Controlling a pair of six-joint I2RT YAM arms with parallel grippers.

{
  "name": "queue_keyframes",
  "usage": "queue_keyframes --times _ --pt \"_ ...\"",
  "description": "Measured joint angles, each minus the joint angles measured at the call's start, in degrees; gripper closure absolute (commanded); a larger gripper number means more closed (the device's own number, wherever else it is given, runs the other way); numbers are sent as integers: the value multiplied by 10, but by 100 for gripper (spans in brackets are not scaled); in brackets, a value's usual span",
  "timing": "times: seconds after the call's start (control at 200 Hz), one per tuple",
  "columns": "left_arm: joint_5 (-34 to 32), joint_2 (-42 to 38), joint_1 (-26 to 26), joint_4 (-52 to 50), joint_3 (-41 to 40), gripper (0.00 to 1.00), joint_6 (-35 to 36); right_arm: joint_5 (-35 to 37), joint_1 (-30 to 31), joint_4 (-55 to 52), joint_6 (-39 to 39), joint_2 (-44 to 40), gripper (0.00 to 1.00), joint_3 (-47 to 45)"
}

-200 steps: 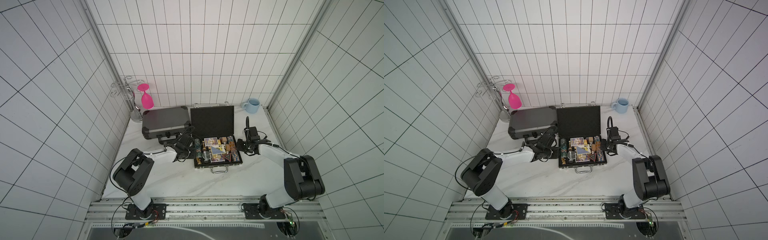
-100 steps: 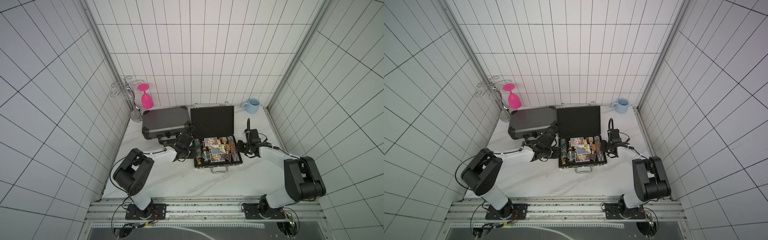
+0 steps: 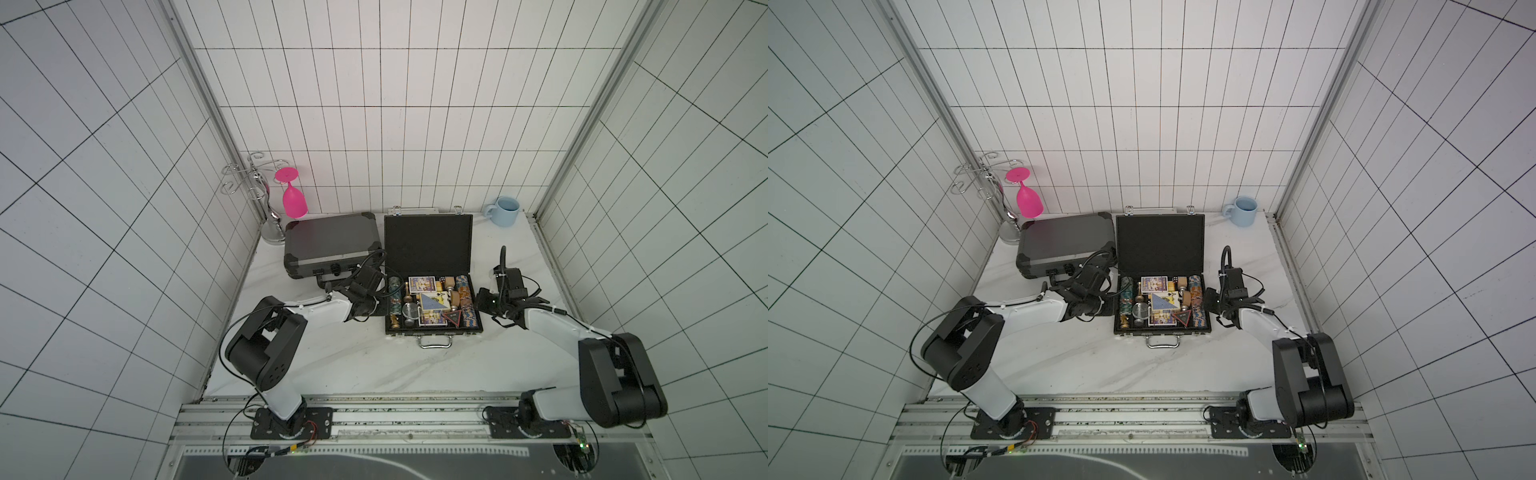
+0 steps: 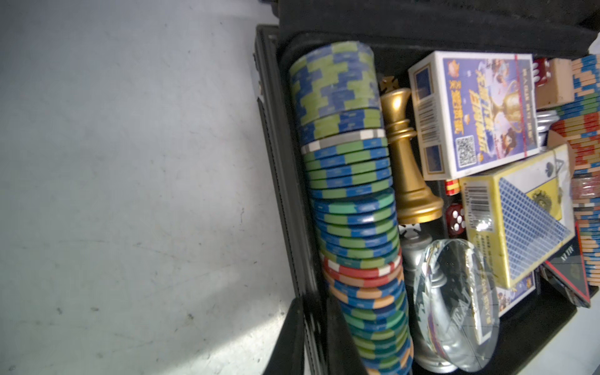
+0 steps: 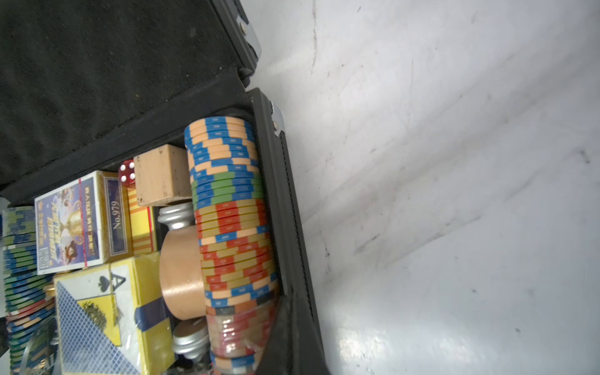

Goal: Close the poker set cases
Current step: Move the poker set case to the center of the board.

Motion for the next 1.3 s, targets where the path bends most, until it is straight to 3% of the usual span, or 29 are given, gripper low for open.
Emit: queue_keyframes --times 0.17,0.305,0.505,0.8,0.954,1.099,1.129,1.144,1.154,1.304 --pt "-1 0 3 -2 0 75 -2 -5 1 -6 5 -7 87 -6" --pt "-3 -5 9 -10 1 70 -3 -2 1 -38 5 -7 75 -5" --pt "1 -58 24 -19 9 65 -5 21 1 -88 -6 -12 62 17" --pt "9 -86 53 -24 88 42 -7 4 1 -104 -32 -5 49 118" --pt "34 -73 94 -1 143 37 -11 -3 1 -101 -36 -5 38 149" --pt "63 -41 124 50 174 35 -29 -8 1 -96 -35 -4 35 167" --pt "68 -31 127 59 180 35 -30 -11 1 -96 -34 -3 24 171" --pt "71 -26 128 63 184 35 -31 -12 1 -95 -33 -2 6 173" --pt "73 -20 129 68 187 34 -32 -14 1 -95 -31 -1 2 174" --pt "97 35 130 105 212 34 -29 -27 1 -95 -33 10 1 196"
